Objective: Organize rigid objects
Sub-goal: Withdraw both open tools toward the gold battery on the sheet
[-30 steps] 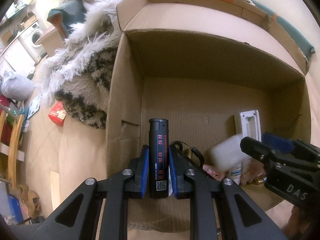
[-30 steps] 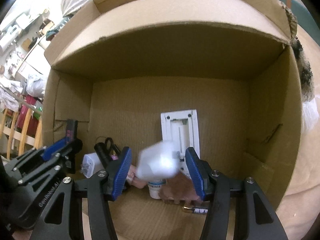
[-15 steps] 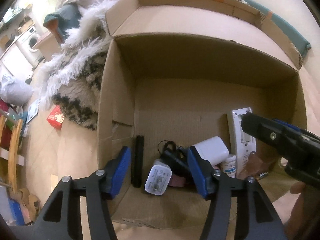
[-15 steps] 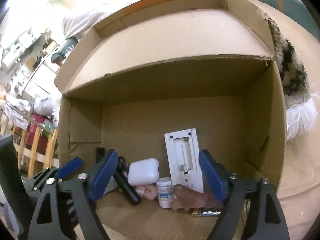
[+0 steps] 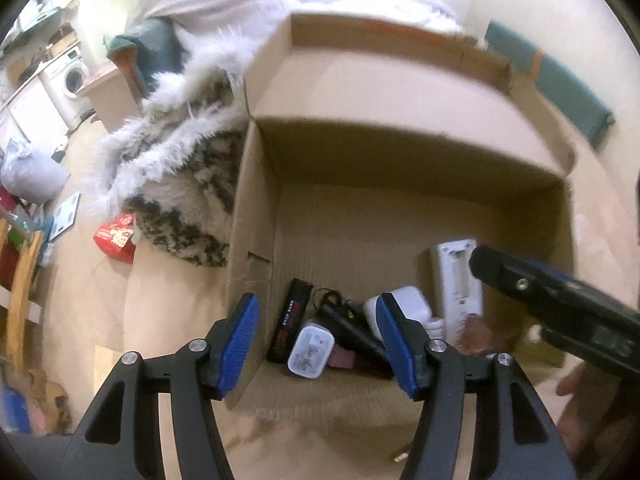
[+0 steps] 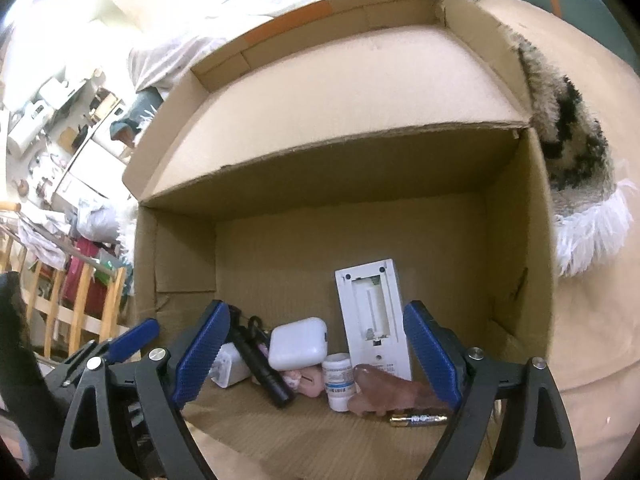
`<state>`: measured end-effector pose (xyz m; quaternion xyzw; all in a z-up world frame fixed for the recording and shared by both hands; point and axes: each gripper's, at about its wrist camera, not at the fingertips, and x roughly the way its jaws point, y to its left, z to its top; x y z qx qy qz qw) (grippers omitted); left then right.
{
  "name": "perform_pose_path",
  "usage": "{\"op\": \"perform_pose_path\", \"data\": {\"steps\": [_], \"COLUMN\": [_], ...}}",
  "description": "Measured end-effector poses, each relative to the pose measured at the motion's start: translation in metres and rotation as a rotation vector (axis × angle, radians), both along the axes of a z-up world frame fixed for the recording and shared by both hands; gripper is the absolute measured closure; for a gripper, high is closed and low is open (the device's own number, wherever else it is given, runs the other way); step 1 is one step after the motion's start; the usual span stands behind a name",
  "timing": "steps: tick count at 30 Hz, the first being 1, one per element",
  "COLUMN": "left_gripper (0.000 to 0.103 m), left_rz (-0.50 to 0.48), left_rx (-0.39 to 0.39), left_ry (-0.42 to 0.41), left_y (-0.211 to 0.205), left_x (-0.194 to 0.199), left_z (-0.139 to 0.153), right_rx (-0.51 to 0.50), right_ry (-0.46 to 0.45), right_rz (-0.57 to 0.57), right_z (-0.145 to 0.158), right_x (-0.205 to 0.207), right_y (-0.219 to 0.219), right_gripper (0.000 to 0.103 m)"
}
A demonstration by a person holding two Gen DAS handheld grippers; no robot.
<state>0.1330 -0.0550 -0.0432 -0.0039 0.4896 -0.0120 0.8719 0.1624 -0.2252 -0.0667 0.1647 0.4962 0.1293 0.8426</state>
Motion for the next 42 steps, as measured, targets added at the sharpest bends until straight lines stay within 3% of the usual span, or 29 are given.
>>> {"op": "perform_pose_path", "data": {"steps": [9,16,26,33,42], "left_gripper": [0.041,0.041,0.041,0.041,0.041], "left_rz": [0.044,0.083,0.169,0.213,0.217], "left_rx": [-0.007,-0.006,-0.069,-0.187,-0.112], "left_ry": [-0.015,0.013,0.149,0.305,0.361], "left_y": [0.015,0.03,0.032,-0.008,-0.063], "left_x": [-0.033,-0.06,-0.09,-0.106,-0.098], "left_z": [0.025,0.018,-0.017,-0.066,-0.112], "right_rx": [0.001,0.013,-0.009,0.019,0.047], "right_ry": [-0.038,-0.04,0.014,0.054,0.079], "right_rz": [-0.021,-0.022,-0.032,-0.08,-0.109], "right_z": [0.022,0.023,0.012,0.005,-0.002], "right_x": [-0.039,-0.073,-0.105,-0.113,-0.113], "right_y": [-0.014,-0.019,-0.03,-0.042,-0.05], "right_gripper": [0.009,0.009,0.009,0.009,0.009]}}
